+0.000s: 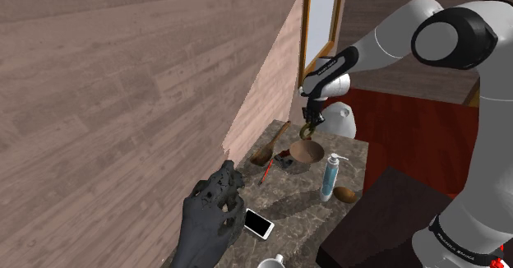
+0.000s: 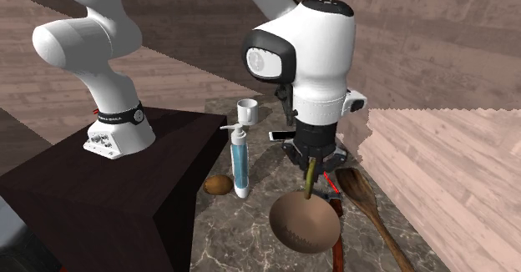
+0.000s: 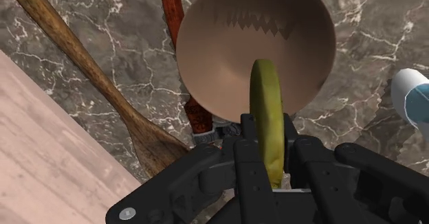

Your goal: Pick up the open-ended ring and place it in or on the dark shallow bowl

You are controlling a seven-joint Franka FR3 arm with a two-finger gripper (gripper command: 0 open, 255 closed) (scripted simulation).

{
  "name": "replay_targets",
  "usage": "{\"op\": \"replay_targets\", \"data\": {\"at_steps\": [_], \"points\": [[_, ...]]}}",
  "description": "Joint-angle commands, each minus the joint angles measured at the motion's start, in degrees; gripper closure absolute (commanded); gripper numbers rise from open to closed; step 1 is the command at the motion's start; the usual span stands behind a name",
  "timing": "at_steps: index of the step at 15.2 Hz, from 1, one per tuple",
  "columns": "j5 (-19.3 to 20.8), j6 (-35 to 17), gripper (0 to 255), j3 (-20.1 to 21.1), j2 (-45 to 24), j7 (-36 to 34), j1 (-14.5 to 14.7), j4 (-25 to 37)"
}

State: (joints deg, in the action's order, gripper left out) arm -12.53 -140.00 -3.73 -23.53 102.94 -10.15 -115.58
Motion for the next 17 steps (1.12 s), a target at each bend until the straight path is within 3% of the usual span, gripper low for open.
{"op": "replay_targets", "data": {"at_steps": [1, 17], "points": [[-0.3, -0.6, 255, 0.0, -0.9, 0.9, -0.5, 0.2], [-2.6, -9.1, 255, 1.6, -10.6, 3.4, -1.6, 1.3]]}}
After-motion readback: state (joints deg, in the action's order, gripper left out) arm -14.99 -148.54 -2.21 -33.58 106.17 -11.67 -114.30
